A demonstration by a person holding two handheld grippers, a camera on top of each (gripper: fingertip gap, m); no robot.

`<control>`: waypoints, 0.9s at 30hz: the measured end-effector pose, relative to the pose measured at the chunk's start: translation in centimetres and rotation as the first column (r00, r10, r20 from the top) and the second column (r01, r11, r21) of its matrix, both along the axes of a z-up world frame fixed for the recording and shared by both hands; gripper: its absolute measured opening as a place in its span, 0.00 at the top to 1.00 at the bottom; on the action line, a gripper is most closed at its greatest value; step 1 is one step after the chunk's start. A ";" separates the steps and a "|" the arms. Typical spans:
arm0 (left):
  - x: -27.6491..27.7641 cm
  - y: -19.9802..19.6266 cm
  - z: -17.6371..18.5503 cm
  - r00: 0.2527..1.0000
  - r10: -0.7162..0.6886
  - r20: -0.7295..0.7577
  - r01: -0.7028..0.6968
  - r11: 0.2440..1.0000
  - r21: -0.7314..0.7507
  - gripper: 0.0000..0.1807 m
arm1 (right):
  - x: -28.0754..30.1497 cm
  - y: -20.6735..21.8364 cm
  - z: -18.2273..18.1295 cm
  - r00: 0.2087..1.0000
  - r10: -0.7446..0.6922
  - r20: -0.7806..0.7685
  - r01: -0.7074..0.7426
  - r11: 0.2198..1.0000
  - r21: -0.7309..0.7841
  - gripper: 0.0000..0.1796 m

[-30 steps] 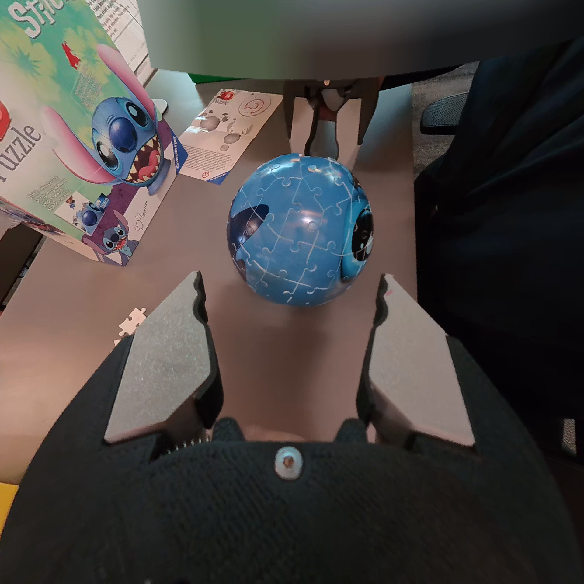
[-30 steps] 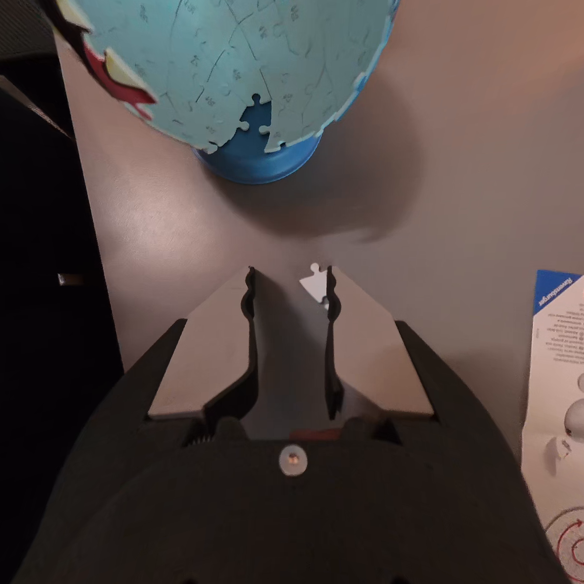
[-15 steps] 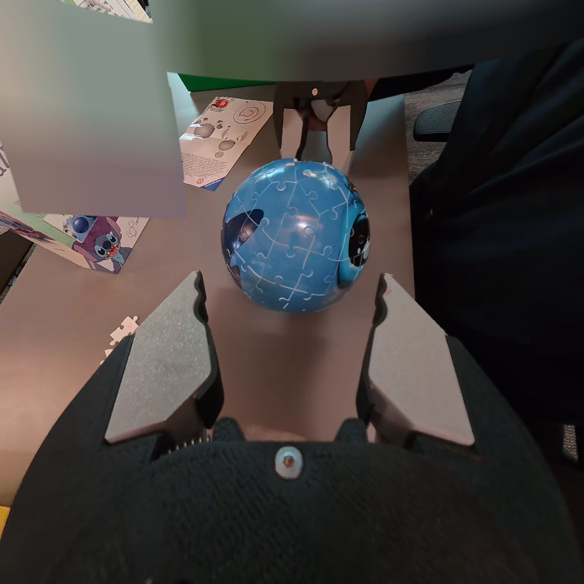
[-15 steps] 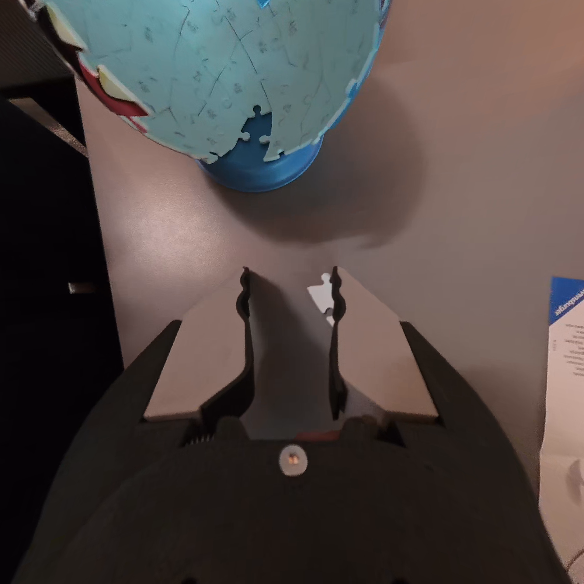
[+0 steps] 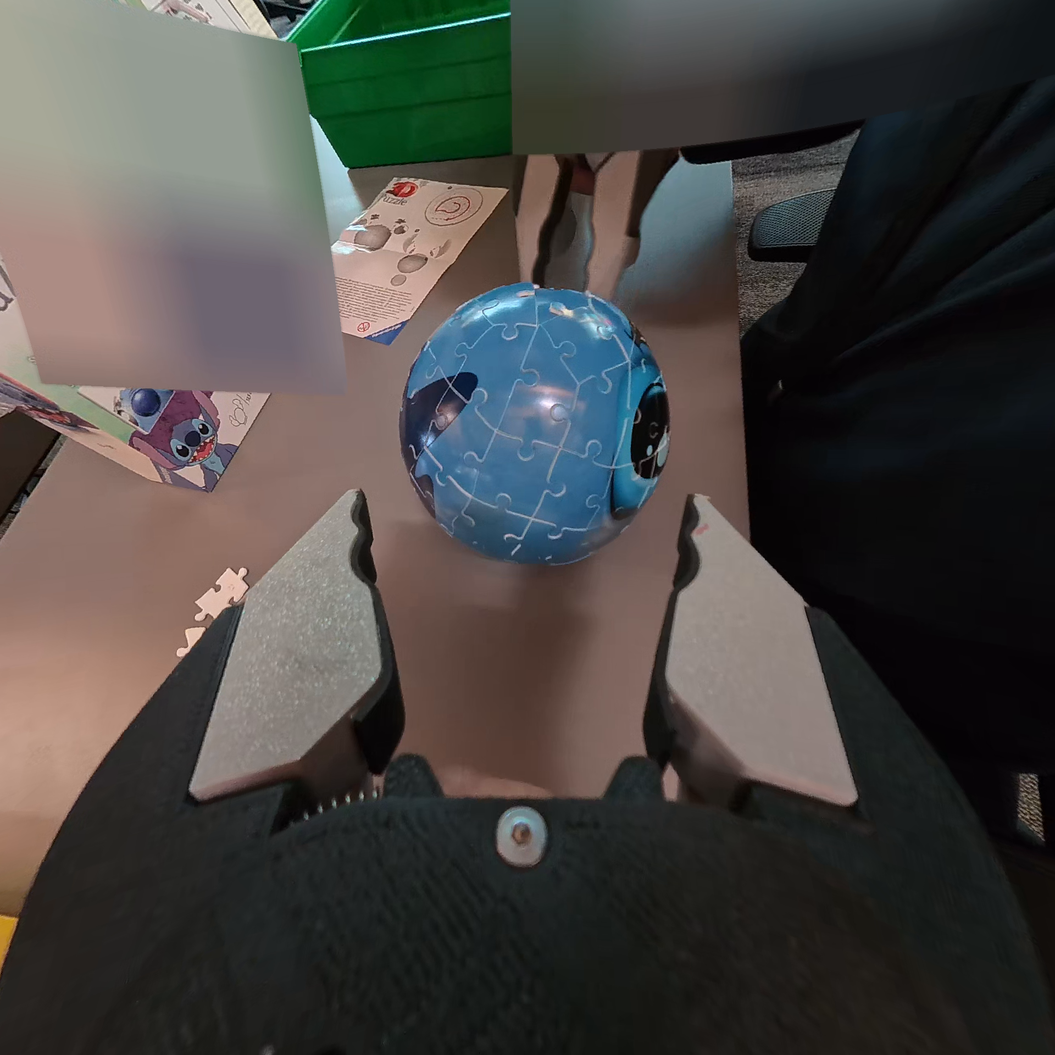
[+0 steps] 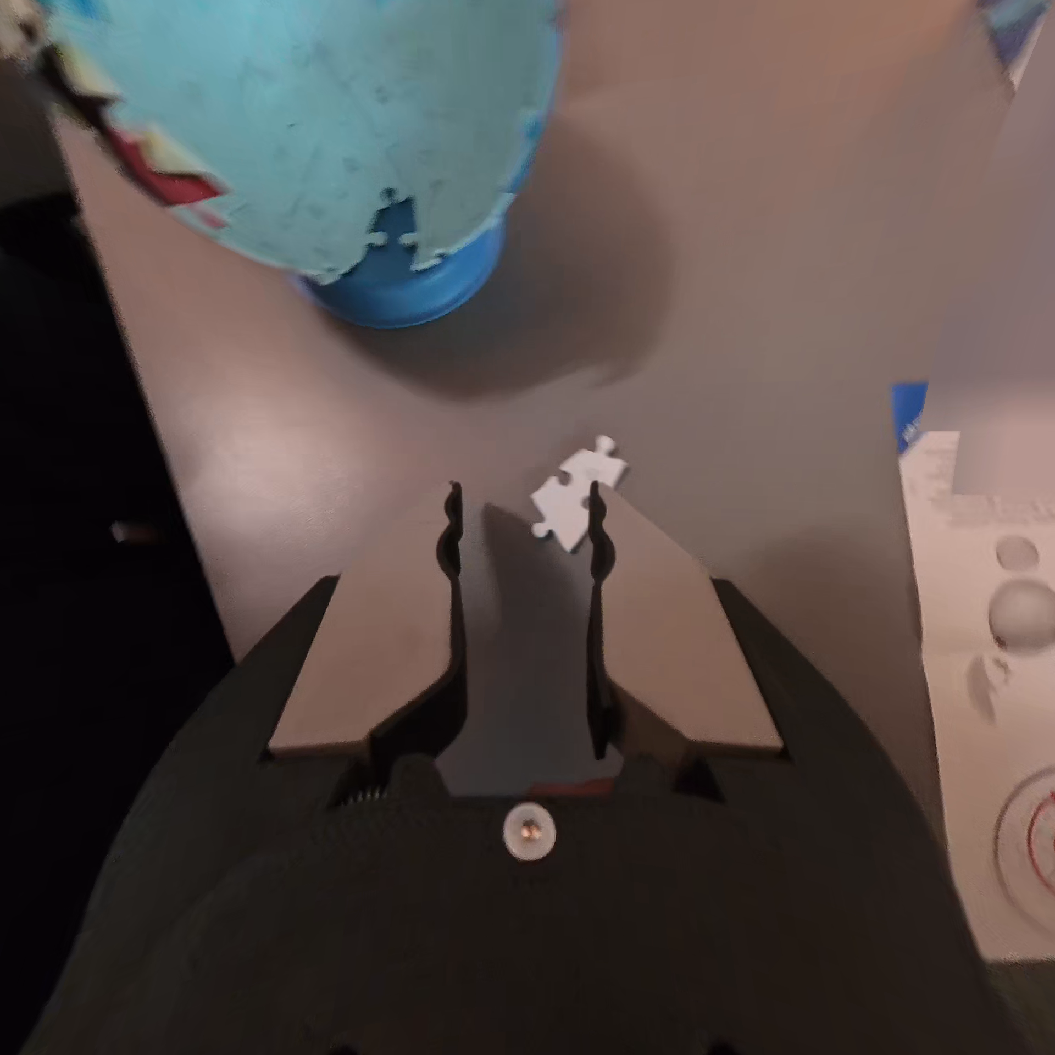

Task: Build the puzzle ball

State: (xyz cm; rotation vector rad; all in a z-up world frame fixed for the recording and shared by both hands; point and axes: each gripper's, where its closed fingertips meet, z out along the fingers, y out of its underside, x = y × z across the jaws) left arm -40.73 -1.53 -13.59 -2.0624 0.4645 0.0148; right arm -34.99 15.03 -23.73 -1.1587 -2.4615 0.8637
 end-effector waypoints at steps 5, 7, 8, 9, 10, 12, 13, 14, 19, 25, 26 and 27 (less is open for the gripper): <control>0.0 -0.1 0.2 1.000 0.005 0.009 -0.006 1.000 0.019 0.41 | -1.4 0.9 -0.6 0.984 -0.178 0.002 0.177 0.981 -0.081 0.84; 0.0 -0.1 0.1 1.000 0.004 0.010 -0.004 1.000 0.019 0.41 | -1.7 1.4 -1.4 0.981 -0.189 -0.030 0.188 0.982 -0.034 0.86; 0.1 -0.1 0.1 1.000 0.002 0.009 -0.002 1.000 0.015 0.41 | -1.7 1.6 -1.5 0.982 -0.180 -0.053 0.179 0.984 -0.021 0.89; 0.1 -0.1 0.0 1.000 0.002 0.009 -0.002 1.000 0.013 0.41 | -1.7 1.7 -1.5 0.982 -0.178 -0.071 0.177 0.984 -0.016 0.90; 0.2 -0.2 0.0 1.000 0.002 0.009 -0.002 1.000 0.012 0.41 | -1.7 1.7 -1.5 0.983 -0.169 -0.078 0.168 0.986 -0.018 0.90; 0.1 -0.3 0.0 1.000 0.007 0.013 -0.007 1.000 0.019 0.41 | -1.4 1.3 -1.4 0.987 -0.134 -0.087 0.133 0.991 -0.016 0.91; 0.1 -0.3 0.0 1.000 0.009 0.016 -0.009 1.000 0.021 0.41 | -1.3 1.2 -1.4 0.988 -0.123 -0.093 0.122 0.992 -0.014 0.91; 0.1 -0.3 0.0 1.000 0.011 0.019 -0.011 1.000 0.023 0.41 | -1.3 1.2 -1.4 0.988 -0.117 -0.097 0.116 0.993 -0.015 0.91; 0.2 -0.3 -0.4 0.999 0.012 0.030 -0.012 1.000 0.011 0.42 | -1.1 1.3 -1.3 0.992 -0.080 -0.099 0.082 0.996 0.018 0.84; 0.0 -0.1 -0.3 0.999 0.021 0.037 -0.021 1.000 0.002 0.42 | -0.5 1.1 -1.4 0.996 0.001 -0.093 -0.001 1.000 0.008 0.87; 0.0 0.0 -0.4 0.999 0.020 0.037 -0.020 1.000 0.000 0.42 | -0.4 1.0 -1.4 0.996 0.023 -0.085 -0.024 1.000 -0.008 0.89; 0.1 0.1 -0.4 0.999 0.020 0.037 -0.020 1.000 -0.003 0.42 | -0.4 0.9 -1.4 0.996 0.034 -0.077 -0.036 0.999 -0.025 0.89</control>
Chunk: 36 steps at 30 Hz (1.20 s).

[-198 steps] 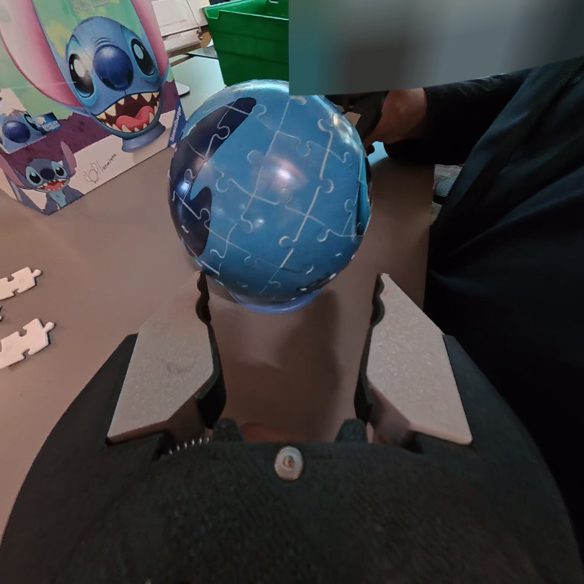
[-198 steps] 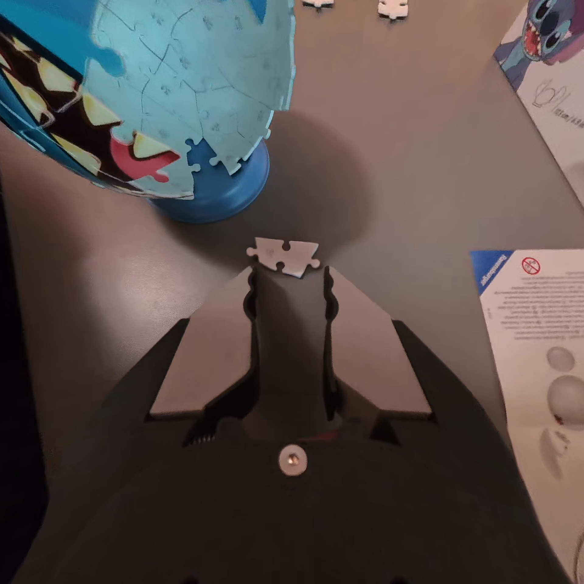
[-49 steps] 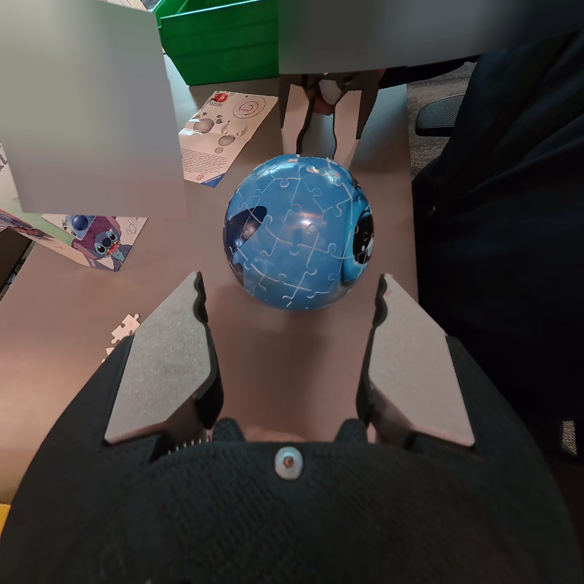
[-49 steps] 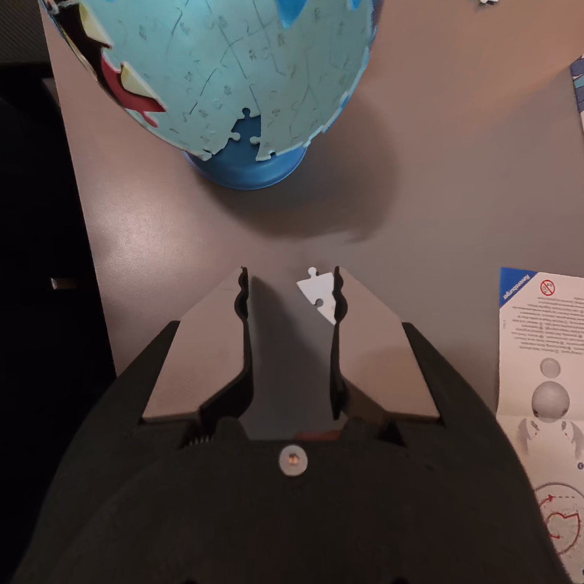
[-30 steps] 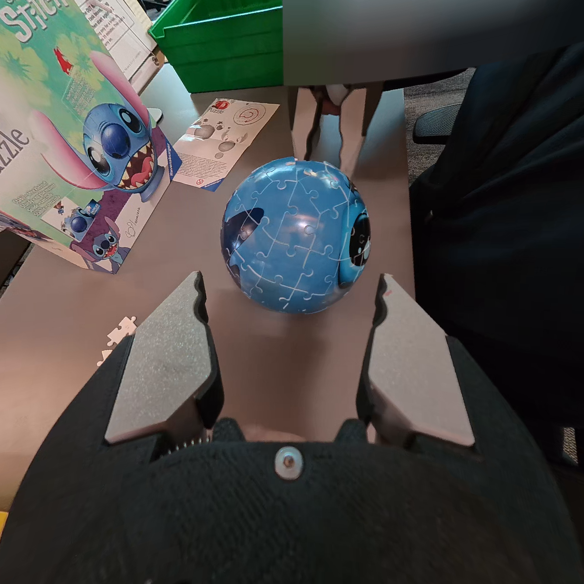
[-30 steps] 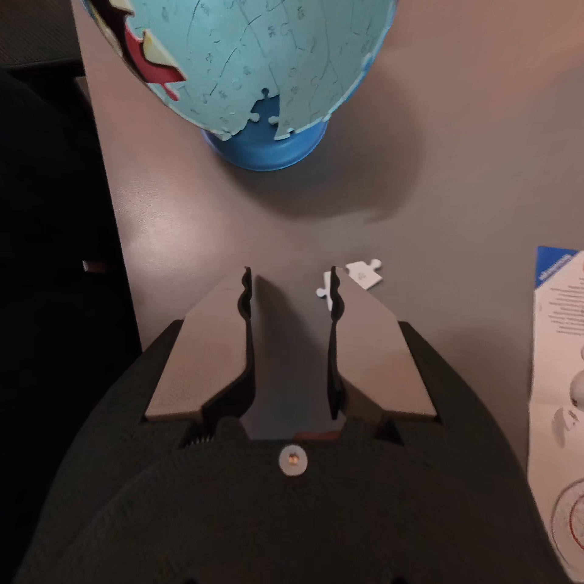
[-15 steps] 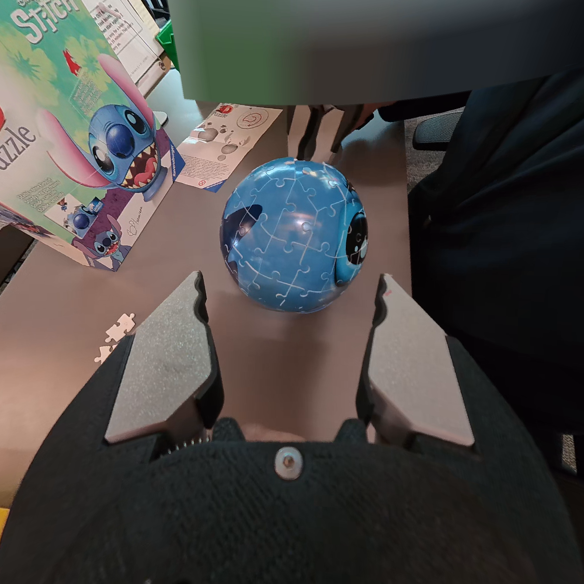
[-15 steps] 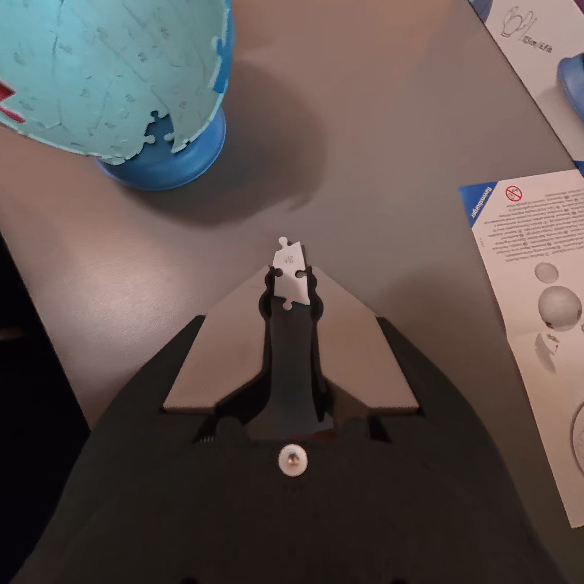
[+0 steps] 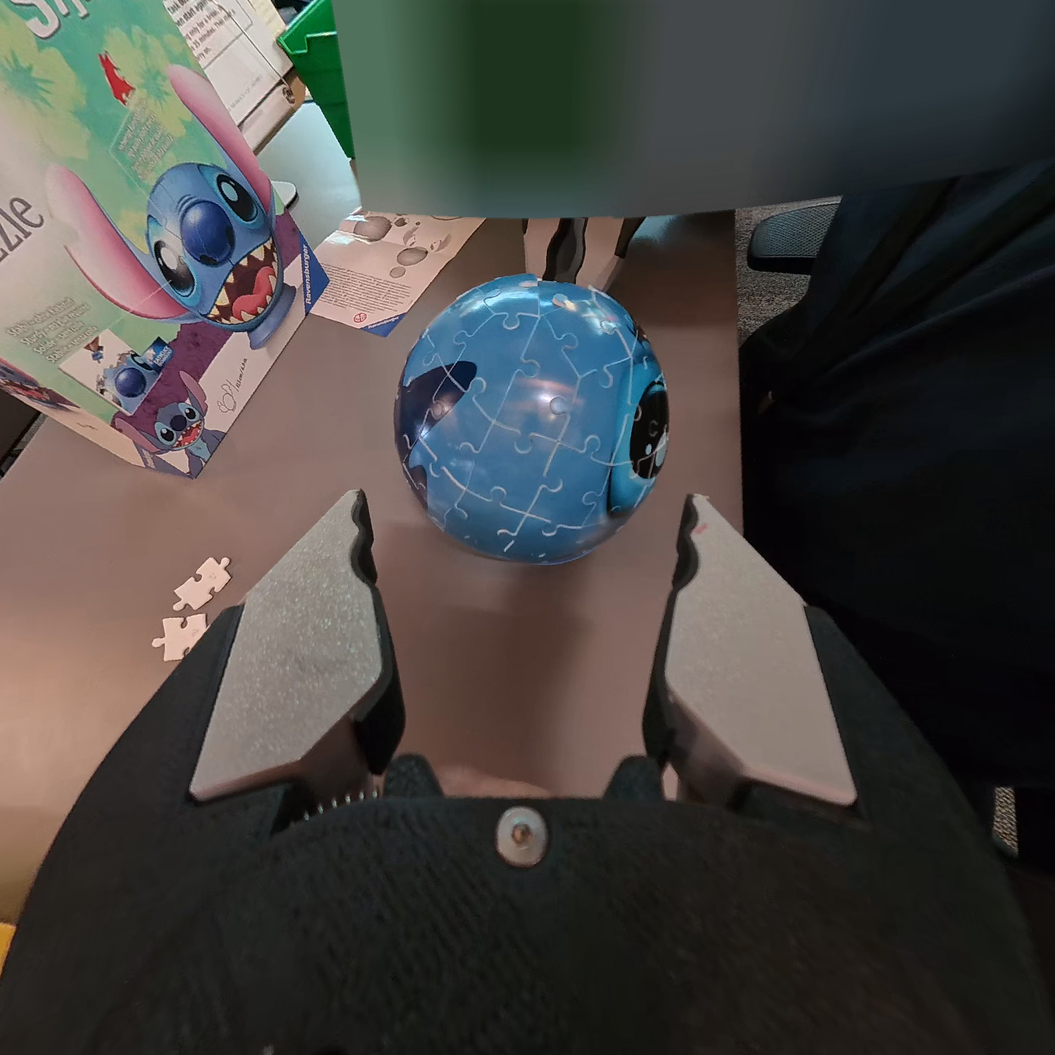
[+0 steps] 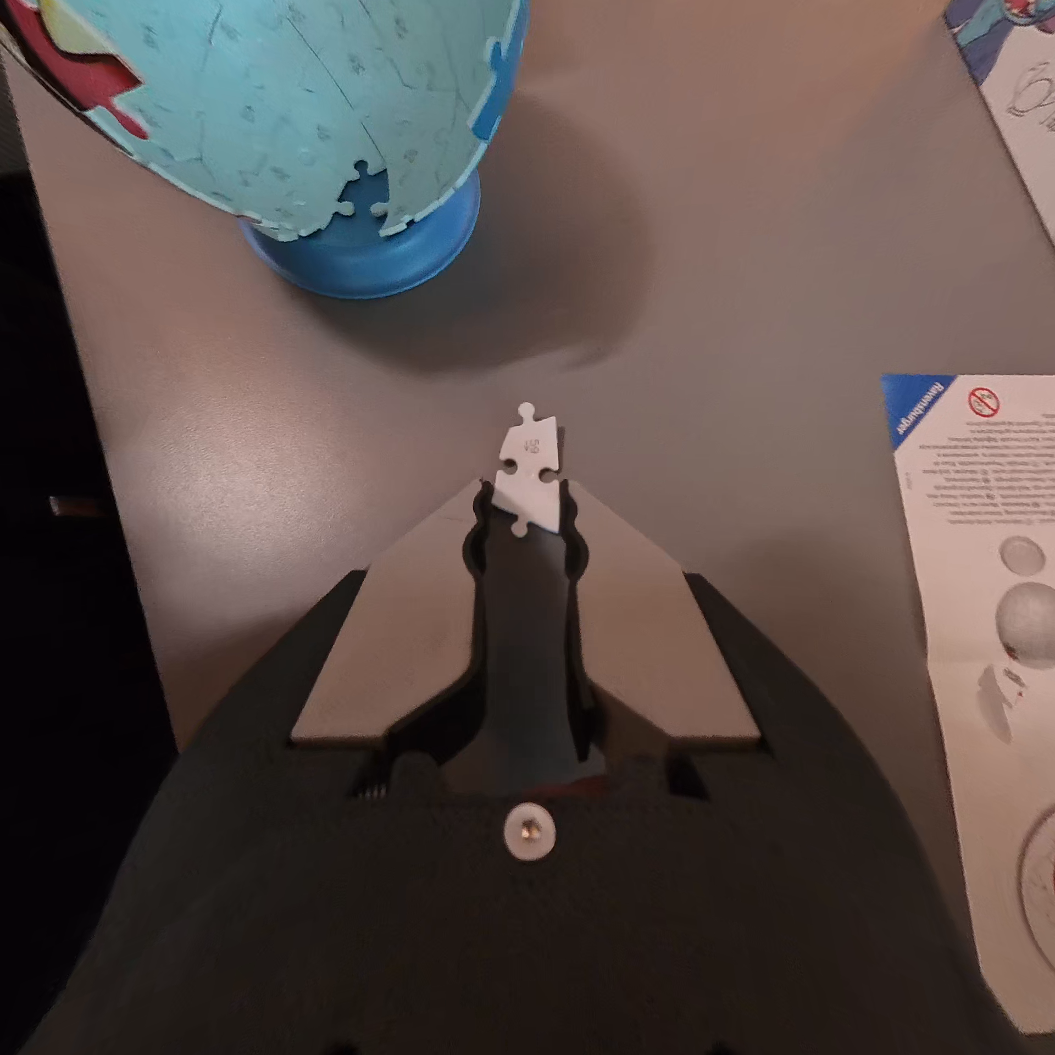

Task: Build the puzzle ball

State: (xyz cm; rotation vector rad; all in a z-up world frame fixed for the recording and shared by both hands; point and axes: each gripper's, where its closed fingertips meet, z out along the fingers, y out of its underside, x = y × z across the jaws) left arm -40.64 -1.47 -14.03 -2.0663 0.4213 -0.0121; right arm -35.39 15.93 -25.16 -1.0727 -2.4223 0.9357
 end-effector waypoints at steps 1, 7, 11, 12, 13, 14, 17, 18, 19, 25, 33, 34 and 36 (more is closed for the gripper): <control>0.1 0.1 -0.1 1.000 0.000 0.001 0.000 1.000 -0.003 0.42 | -0.1 0.1 0.0 1.000 0.001 0.003 -0.001 1.000 -0.009 0.89; 0.1 0.3 -0.3 1.000 0.008 0.014 -0.007 1.000 -0.008 0.42 | -0.4 0.4 0.1 0.999 -0.029 -0.024 0.029 1.000 0.008 0.87; 0.1 0.5 -0.5 1.000 0.002 0.017 -0.002 1.000 -0.018 0.42 | -0.3 0.5 0.0 0.999 -0.036 -0.027 0.036 0.999 -0.002 0.86; 0.2 0.6 -0.4 1.000 0.000 0.018 0.000 1.000 -0.017 0.42 | -0.2 0.4 0.0 0.999 -0.032 -0.021 0.031 0.999 -0.021 0.87; 0.2 0.6 -0.4 1.000 -0.001 0.020 0.001 1.000 -0.017 0.42 | -0.3 0.4 0.0 0.999 -0.034 -0.022 0.033 0.999 -0.037 0.88; 0.1 0.6 -0.4 1.000 0.000 0.021 0.001 1.000 -0.017 0.42 | -0.3 0.5 0.0 0.999 -0.029 -0.023 0.028 0.998 -0.049 0.89; 0.1 0.7 -0.4 1.000 0.003 0.024 -0.002 1.000 -0.021 0.43 | -0.3 0.4 0.1 1.000 -0.018 -0.018 0.017 0.998 -0.057 0.89; 0.1 0.7 -0.4 1.000 0.004 0.022 -0.004 1.000 -0.022 0.44 | -0.4 0.4 0.1 1.000 -0.016 -0.018 0.015 0.998 -0.057 0.89; 0.1 0.7 -0.4 1.000 0.005 0.024 -0.004 1.000 -0.023 0.44 | -0.4 0.1 0.2 1.000 -0.011 -0.018 0.010 0.998 -0.067 0.89; 0.2 0.7 -0.8 0.999 0.015 0.034 -0.014 1.000 -0.028 0.44 | -0.2 -2.8 2.7 0.993 0.083 -0.083 -0.095 0.984 -0.149 0.89; 0.2 0.4 -1.0 0.999 0.023 0.027 -0.022 0.999 -0.028 0.44 | -1.0 -7.2 3.3 0.992 0.104 -0.069 -0.113 0.983 -0.147 0.89; 0.1 0.3 -1.0 0.999 0.025 0.027 -0.024 0.999 -0.024 0.44 | -1.1 -7.8 3.4 0.992 0.101 -0.071 -0.111 0.980 -0.164 0.89; -0.1 0.1 -0.8 0.999 0.031 0.027 -0.031 0.999 -0.015 0.45 | -1.4 -8.4 3.1 0.993 0.091 -0.073 -0.102 0.980 -0.169 0.89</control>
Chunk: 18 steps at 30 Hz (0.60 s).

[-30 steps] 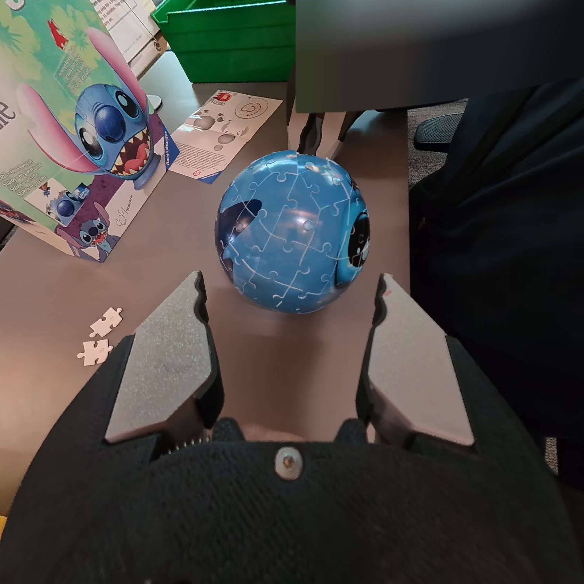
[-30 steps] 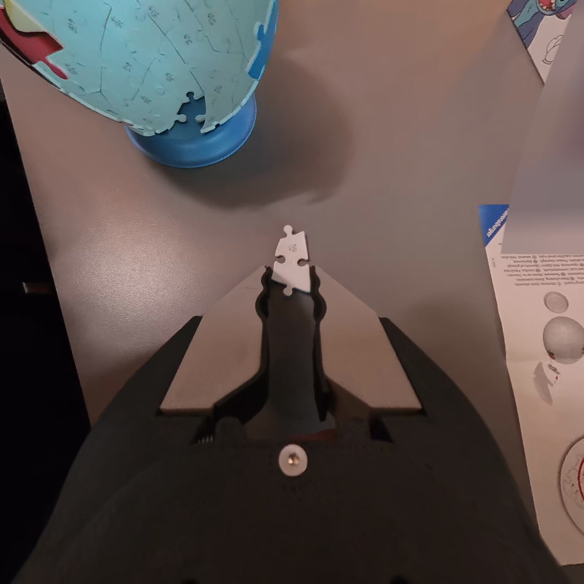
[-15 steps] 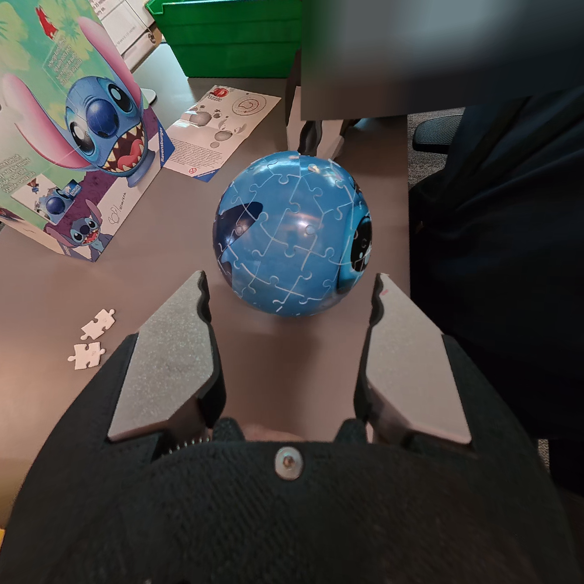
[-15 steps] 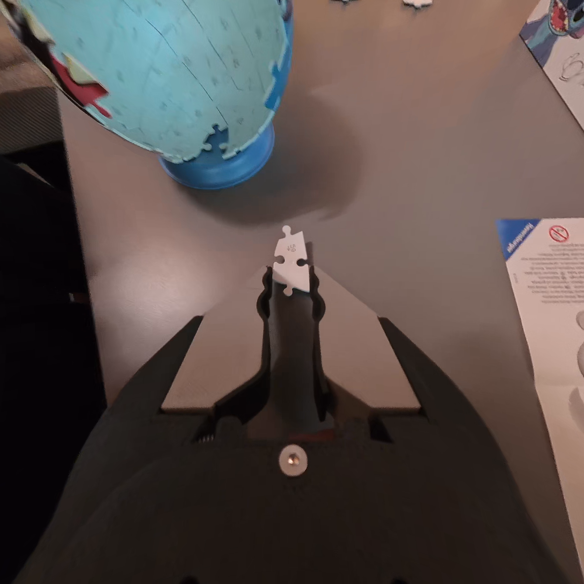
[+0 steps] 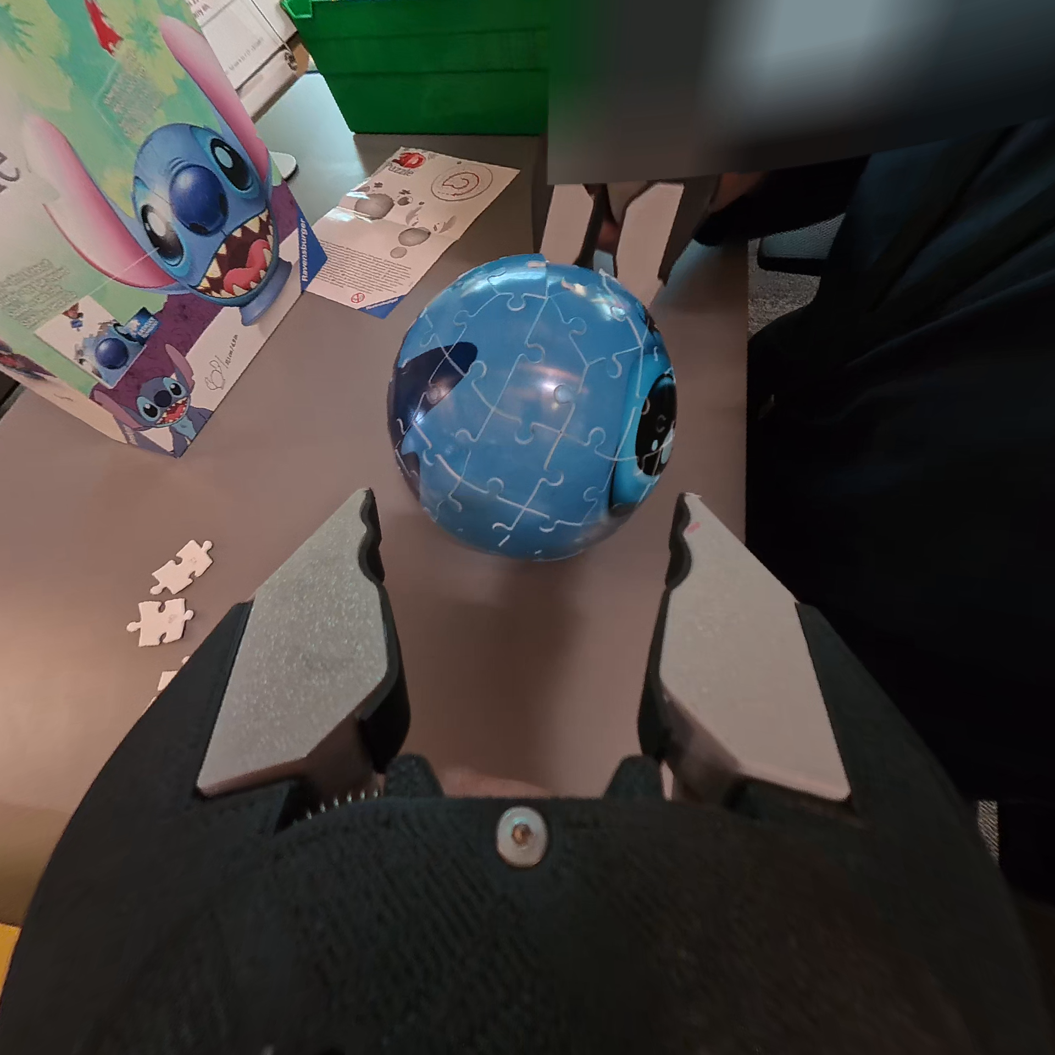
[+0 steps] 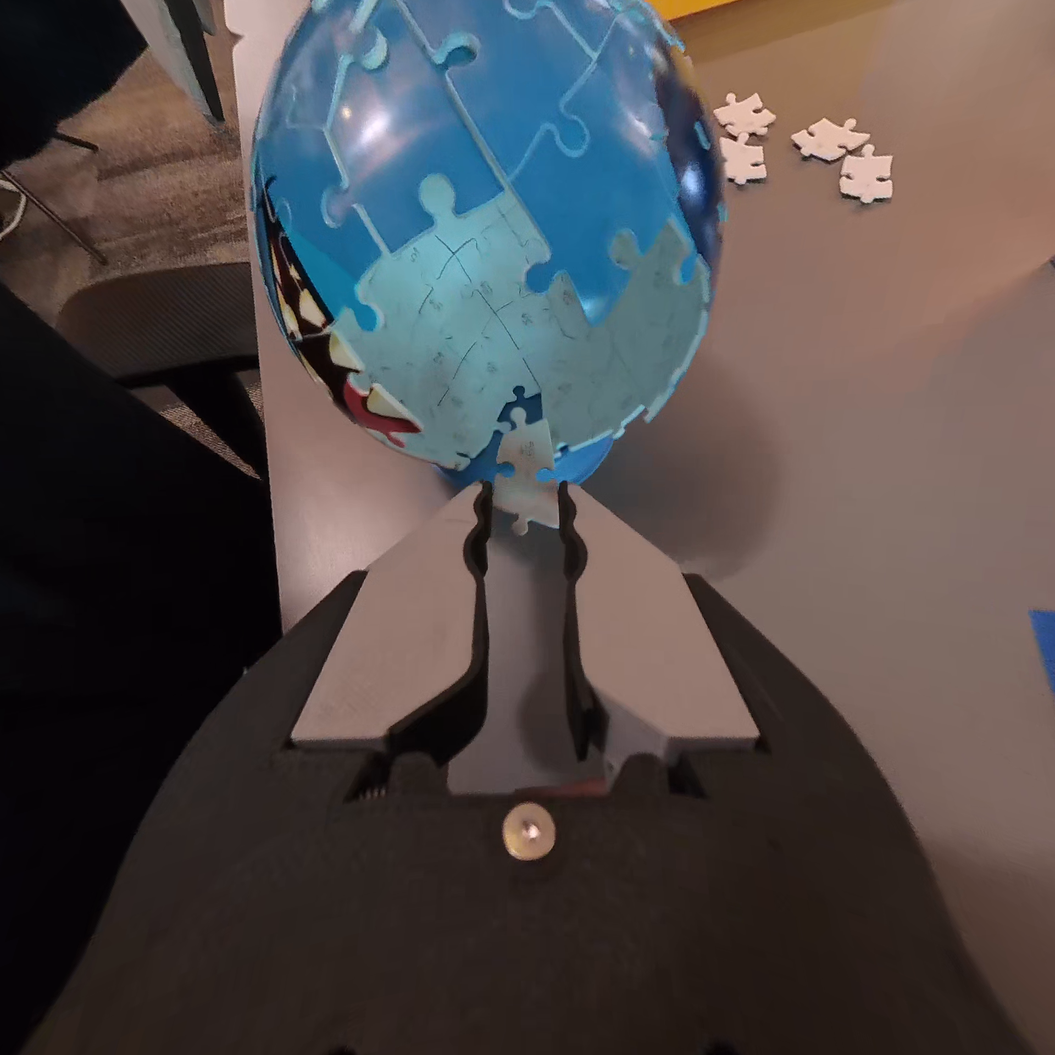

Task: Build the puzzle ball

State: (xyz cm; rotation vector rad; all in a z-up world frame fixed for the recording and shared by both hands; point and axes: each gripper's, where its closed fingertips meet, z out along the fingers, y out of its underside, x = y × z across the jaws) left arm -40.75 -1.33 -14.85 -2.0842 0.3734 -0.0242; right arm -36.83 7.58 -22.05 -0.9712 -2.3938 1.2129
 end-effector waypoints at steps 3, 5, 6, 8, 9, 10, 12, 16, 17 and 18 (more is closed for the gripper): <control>0.0 -0.3 0.1 1.000 -0.003 0.001 0.003 1.000 0.010 0.45 | -0.2 -0.6 -0.6 1.000 -0.013 0.004 0.013 1.000 0.013 0.89; 0.0 -0.6 -0.1 1.000 -0.005 0.003 0.005 1.000 0.009 0.45 | -0.3 -1.1 -0.8 1.000 -0.020 0.009 0.020 1.000 0.014 0.89; -0.1 -0.7 -0.2 1.000 -0.004 0.003 0.004 1.000 0.010 0.45 | -0.5 -1.2 -0.9 0.999 -0.031 0.009 0.030 0.999 0.015 0.89; -0.1 -0.8 -0.2 1.000 -0.004 0.007 0.003 1.000 0.015 0.45 | -0.7 -1.4 -1.0 0.999 -0.037 0.019 0.037 0.999 0.007 0.89; -0.2 -0.9 -0.2 1.000 -0.004 0.009 0.003 1.000 0.017 0.45 | -0.7 -1.6 -1.0 0.999 -0.035 0.022 0.035 0.999 -0.002 0.89; -0.2 -1.0 -0.2 1.000 -0.004 0.009 0.003 1.000 0.019 0.45 | -0.7 -1.8 -0.9 0.999 -0.034 0.022 0.034 0.999 -0.008 0.89; -0.2 -1.0 -0.2 1.000 -0.005 0.011 0.004 1.000 0.021 0.45 | -0.9 -1.8 -0.8 0.999 -0.038 0.019 0.038 0.999 0.000 0.89; -0.1 -0.7 -0.2 1.000 -0.022 0.014 0.021 0.999 0.029 0.46 | -1.1 -2.0 -0.7 0.999 -0.035 0.034 0.036 0.999 -0.017 0.89; 0.0 -0.6 -0.3 0.999 -0.029 0.017 0.029 0.999 0.028 0.46 | -1.1 -2.1 -0.7 0.999 -0.037 0.039 0.038 0.999 -0.020 0.89; 0.1 -0.4 -0.4 0.999 -0.037 0.017 0.037 0.999 0.024 0.46 | -1.2 -2.1 -0.8 0.998 -0.040 0.045 0.041 0.999 -0.023 0.89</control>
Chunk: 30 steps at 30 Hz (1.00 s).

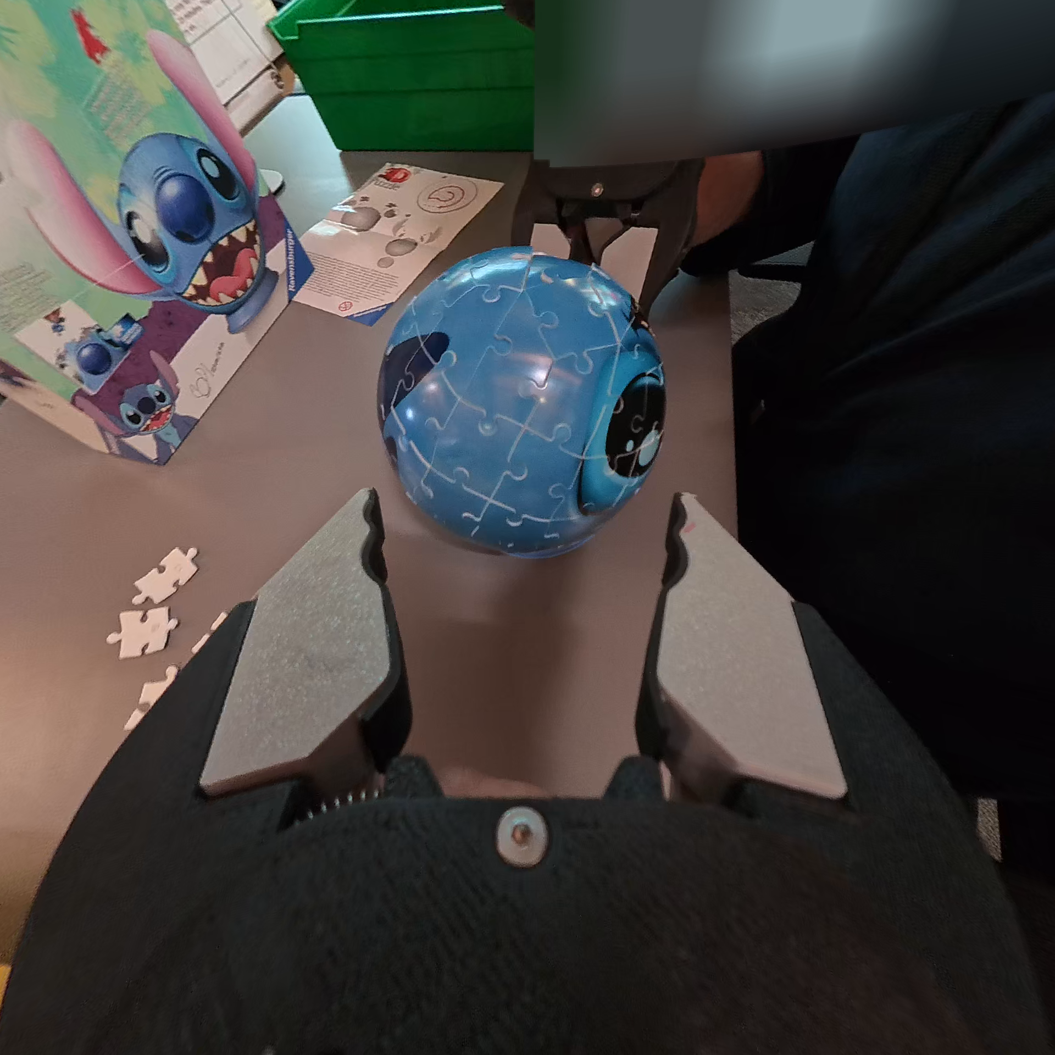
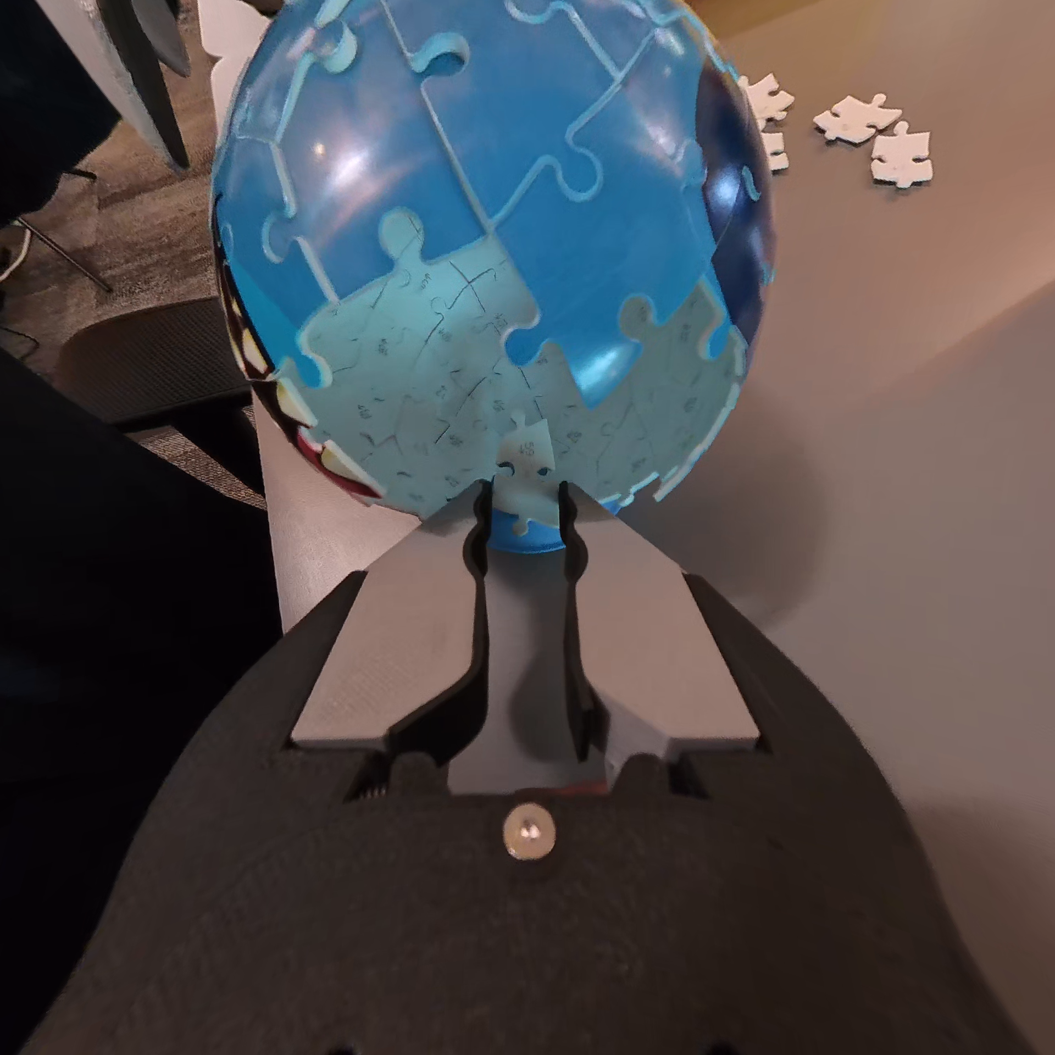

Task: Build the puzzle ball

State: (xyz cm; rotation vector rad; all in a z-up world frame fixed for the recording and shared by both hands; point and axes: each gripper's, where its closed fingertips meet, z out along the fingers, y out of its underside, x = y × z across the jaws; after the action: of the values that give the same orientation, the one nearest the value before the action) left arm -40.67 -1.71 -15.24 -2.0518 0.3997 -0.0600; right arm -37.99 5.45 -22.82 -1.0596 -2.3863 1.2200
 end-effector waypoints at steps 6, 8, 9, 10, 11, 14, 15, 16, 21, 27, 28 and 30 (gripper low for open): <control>0.3 1.1 -0.1 0.999 -0.046 -0.015 0.045 0.999 -0.017 0.46 | 0.1 0.0 -0.4 0.999 -0.021 0.032 0.020 0.999 0.029 0.89; 0.4 1.3 0.1 0.998 -0.056 -0.018 0.056 0.998 -0.018 0.46 | 0.1 0.0 -0.3 0.999 -0.034 0.043 0.032 0.999 0.036 0.89; 0.5 1.4 0.1 0.998 -0.062 -0.019 0.061 0.998 -0.020 0.46 | 0.2 0.0 -0.4 0.998 -0.039 0.053 0.037 0.998 0.042 0.89; 0.6 1.5 0.1 0.998 -0.066 -0.022 0.065 0.998 -0.023 0.46 | 0.2 0.0 -0.4 0.997 -0.043 0.062 0.040 0.998 0.046 0.89; 0.6 1.6 0.0 0.997 -0.070 -0.025 0.069 0.997 -0.026 0.46 | 0.2 0.0 -0.4 0.996 -0.047 0.071 0.043 0.998 0.048 0.89; 1.0 1.9 0.0 0.995 -0.089 -0.033 0.088 0.996 -0.032 0.46 | 0.4 -0.1 -0.2 0.995 -0.046 0.089 0.043 0.998 0.040 0.89; 1.2 2.0 0.0 0.995 -0.097 -0.031 0.096 0.995 -0.033 0.46 | 0.4 -0.2 -0.2 0.995 -0.042 0.087 0.038 0.999 0.037 0.89; 1.2 2.1 -0.1 0.994 -0.104 -0.030 0.102 0.994 -0.035 0.46 | 0.4 -0.2 -0.2 0.995 -0.040 0.086 0.037 0.999 0.038 0.89; 1.3 2.6 -0.2 0.994 -0.109 -0.029 0.108 0.993 -0.037 0.44 | 0.5 -0.3 -0.4 0.993 -0.041 0.107 0.038 0.999 0.031 0.89; 1.3 2.6 -0.1 0.994 -0.108 -0.031 0.107 0.994 -0.037 0.45 | 0.4 -0.4 0.0 0.994 -0.038 0.102 0.036 0.999 0.025 0.91; 1.2 2.6 -0.1 0.994 -0.107 -0.032 0.106 0.994 -0.037 0.45 | 0.5 -0.4 0.1 0.995 -0.036 0.097 0.034 0.999 0.022 0.91; 1.3 2.6 -0.1 0.994 -0.108 -0.031 0.107 0.994 -0.037 0.45 | 0.6 -0.3 0.3 0.996 -0.030 0.085 0.028 0.999 0.020 0.91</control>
State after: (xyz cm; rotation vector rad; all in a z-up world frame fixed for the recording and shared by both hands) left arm -39.41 0.85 -15.29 -2.0676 0.5328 -0.0992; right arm -37.35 5.16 -22.53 -1.1588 -2.4318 1.1621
